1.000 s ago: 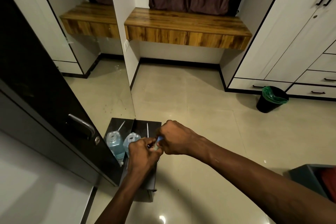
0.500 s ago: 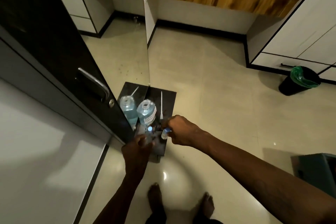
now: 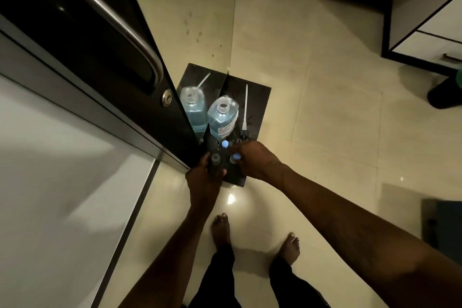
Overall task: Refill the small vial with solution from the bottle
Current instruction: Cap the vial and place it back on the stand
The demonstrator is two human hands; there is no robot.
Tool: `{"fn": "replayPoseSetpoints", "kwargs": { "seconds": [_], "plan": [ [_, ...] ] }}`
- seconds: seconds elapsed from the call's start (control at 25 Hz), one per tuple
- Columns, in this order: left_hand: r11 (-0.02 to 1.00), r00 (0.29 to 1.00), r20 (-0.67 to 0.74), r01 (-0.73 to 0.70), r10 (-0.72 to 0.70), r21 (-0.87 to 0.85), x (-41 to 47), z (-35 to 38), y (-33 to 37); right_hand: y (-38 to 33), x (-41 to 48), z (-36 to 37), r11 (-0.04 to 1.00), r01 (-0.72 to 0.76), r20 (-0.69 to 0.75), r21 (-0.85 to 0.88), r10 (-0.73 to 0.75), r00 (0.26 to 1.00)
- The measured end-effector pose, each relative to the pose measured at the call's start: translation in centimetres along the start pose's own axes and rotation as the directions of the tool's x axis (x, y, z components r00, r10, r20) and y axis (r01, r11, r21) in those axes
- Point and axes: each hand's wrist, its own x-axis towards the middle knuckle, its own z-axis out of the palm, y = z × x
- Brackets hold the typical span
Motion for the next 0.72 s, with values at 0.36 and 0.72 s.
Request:
{"fn": "replayPoseSetpoints", "kwargs": {
  "seconds": [0.36, 0.72],
  "plan": [
    [0.999, 0.999, -0.033, -0.037, 0.038, 0.036, 1.7, 1.2, -0.5, 1.0, 0.8, 0.9, 0.999, -0.051, -0.070, 0.005, 0.051, 0.996],
    [0.996, 0.997, -0.035, 0.059, -0.061, -0.060, 2.2, 1.7, -1.5, -0.9, 6.1, -0.8, 0.955, -0.292, -0.147, -0.055, 0.281, 0.948]
  ]
}}
